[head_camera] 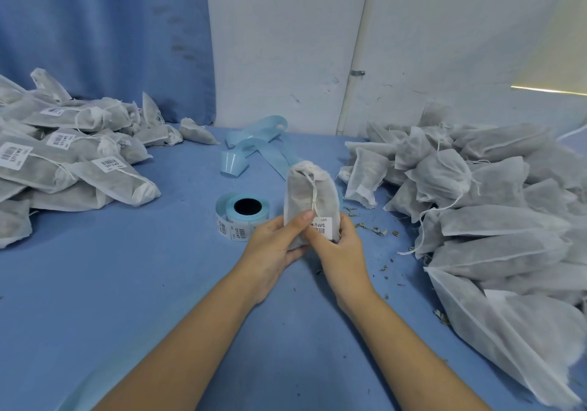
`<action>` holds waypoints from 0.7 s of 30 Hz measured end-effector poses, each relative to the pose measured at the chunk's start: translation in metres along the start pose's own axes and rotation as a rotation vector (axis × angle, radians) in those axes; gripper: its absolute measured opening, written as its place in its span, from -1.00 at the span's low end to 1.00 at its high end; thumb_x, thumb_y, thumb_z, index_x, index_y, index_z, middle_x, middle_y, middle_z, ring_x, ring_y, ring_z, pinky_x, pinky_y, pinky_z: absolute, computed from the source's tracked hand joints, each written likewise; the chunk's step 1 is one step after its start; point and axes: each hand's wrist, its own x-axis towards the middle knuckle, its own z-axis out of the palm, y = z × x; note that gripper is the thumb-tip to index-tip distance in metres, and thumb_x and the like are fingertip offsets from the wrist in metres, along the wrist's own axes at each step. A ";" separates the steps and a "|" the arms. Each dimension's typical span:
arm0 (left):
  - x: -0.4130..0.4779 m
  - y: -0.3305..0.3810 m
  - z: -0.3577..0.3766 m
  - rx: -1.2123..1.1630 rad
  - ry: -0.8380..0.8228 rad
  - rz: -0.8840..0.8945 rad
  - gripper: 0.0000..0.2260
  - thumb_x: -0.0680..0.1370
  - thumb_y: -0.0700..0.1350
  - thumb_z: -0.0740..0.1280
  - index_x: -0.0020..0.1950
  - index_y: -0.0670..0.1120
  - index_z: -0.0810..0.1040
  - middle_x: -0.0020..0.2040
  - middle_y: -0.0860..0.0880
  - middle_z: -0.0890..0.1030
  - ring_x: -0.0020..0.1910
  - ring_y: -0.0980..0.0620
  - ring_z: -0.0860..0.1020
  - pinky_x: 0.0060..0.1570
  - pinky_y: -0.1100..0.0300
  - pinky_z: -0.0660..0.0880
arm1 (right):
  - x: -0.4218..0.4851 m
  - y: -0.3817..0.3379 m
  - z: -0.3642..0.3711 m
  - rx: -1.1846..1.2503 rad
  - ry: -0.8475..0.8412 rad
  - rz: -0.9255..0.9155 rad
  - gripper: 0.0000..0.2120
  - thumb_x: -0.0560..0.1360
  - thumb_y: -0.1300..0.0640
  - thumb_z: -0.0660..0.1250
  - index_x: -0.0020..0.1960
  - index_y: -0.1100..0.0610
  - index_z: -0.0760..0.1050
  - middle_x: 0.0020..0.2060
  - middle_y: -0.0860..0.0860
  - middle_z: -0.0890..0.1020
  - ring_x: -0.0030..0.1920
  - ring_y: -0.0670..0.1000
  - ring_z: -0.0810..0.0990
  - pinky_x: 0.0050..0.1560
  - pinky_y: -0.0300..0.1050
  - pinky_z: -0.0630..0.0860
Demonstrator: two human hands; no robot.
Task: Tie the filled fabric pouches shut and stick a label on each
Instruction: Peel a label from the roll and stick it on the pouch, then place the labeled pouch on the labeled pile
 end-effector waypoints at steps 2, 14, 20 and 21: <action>0.000 0.000 -0.001 -0.029 0.004 -0.022 -0.54 0.35 -0.01 0.44 0.17 -0.23 0.57 0.06 -0.16 0.68 0.07 -0.07 0.65 0.04 0.16 0.59 | -0.001 -0.001 0.002 0.035 0.009 0.040 -0.76 0.43 0.18 0.49 0.03 0.12 0.49 -0.11 0.06 0.63 -0.18 -0.11 0.63 -0.23 -0.34 0.51; 0.001 0.002 -0.006 0.019 0.137 -0.005 -0.53 0.27 0.07 0.48 0.06 -0.19 0.63 -0.02 -0.13 0.69 -0.05 -0.03 0.66 0.02 0.13 0.59 | -0.002 -0.008 0.000 0.117 -0.110 0.128 -0.60 0.35 -0.11 0.42 0.00 0.18 0.54 -0.30 0.06 0.56 -0.40 -0.06 0.46 -0.37 -0.21 0.45; 0.000 0.003 -0.005 0.000 0.163 0.017 -0.56 0.20 0.07 0.49 -0.04 -0.17 0.65 -0.06 -0.12 0.71 -0.07 -0.02 0.68 -0.09 0.18 0.61 | 0.000 -0.008 0.000 0.334 -0.129 0.179 -0.74 0.39 -0.02 0.39 -0.06 0.16 0.55 -0.25 0.03 0.63 -0.30 -0.07 0.55 -0.36 -0.28 0.46; -0.001 0.004 -0.006 -0.028 0.145 0.011 -0.56 0.22 0.05 0.49 -0.02 -0.18 0.65 -0.06 -0.12 0.70 -0.09 -0.01 0.68 -0.13 0.22 0.61 | 0.000 -0.009 0.000 0.380 -0.137 0.188 -0.76 0.38 0.01 0.39 -0.06 0.16 0.56 -0.24 0.03 0.65 -0.28 -0.08 0.57 -0.36 -0.29 0.47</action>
